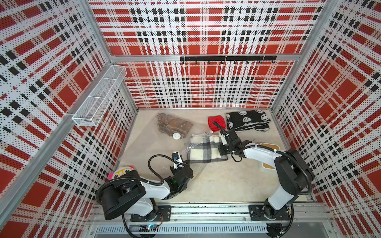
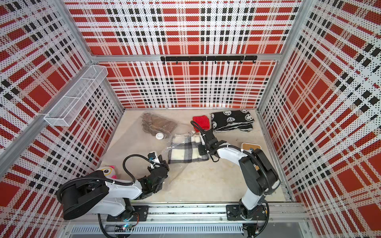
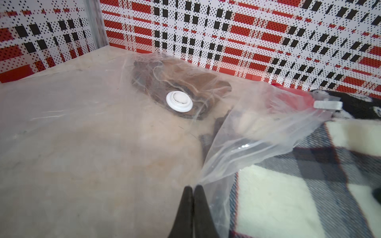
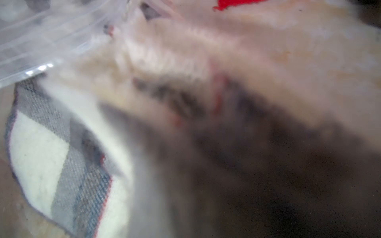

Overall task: Take the scarf out of the vacuum bag
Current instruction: Take out the scarf from the vacuum bag.

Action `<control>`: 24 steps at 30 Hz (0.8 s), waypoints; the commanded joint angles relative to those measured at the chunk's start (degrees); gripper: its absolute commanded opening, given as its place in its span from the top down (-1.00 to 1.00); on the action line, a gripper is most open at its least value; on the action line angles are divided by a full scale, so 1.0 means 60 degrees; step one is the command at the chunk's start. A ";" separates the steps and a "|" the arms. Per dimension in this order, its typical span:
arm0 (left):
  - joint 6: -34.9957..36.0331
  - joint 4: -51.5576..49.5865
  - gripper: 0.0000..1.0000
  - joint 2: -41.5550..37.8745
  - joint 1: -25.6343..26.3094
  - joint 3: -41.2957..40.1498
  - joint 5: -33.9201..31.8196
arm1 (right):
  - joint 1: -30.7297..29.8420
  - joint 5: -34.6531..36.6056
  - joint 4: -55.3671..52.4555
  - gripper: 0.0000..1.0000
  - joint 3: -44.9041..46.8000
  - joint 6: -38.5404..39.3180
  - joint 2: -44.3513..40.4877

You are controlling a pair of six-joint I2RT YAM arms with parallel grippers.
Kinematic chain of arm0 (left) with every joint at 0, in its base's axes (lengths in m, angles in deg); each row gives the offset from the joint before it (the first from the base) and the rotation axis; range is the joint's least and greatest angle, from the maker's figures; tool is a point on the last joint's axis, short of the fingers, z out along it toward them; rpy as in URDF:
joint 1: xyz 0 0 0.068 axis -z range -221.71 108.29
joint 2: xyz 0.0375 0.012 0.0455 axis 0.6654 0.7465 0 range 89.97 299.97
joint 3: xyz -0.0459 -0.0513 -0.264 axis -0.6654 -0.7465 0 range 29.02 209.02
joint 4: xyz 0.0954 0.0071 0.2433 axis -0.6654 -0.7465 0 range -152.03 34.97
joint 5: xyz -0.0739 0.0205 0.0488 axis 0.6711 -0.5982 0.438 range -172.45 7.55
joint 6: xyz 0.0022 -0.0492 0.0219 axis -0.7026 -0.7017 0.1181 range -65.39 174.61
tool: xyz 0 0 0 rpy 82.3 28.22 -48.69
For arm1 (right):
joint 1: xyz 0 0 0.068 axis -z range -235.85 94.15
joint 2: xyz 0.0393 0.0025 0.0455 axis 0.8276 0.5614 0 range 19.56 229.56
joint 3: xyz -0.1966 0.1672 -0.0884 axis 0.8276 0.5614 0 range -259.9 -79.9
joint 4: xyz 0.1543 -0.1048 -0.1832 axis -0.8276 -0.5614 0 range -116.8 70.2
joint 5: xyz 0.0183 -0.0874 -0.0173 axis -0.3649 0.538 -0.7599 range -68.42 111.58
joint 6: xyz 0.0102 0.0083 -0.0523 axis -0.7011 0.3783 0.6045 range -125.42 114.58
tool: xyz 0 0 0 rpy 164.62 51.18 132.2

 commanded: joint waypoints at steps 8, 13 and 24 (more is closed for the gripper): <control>0.0290 -0.0109 1.00 0.1112 -0.0825 0.0870 0.0206 | -0.0078 -0.0421 0.0099 1.00 0.0234 0.0088 -0.0366; 0.0224 -0.0439 1.00 0.1696 -0.0822 0.1336 -0.0060 | 0.0040 0.0060 -0.0300 1.00 0.0661 -0.0033 -0.1026; -0.0028 -0.0729 1.00 0.2033 -0.0827 0.1552 -0.0062 | 0.0872 0.0537 -0.0478 1.00 0.1320 -0.0299 -0.2309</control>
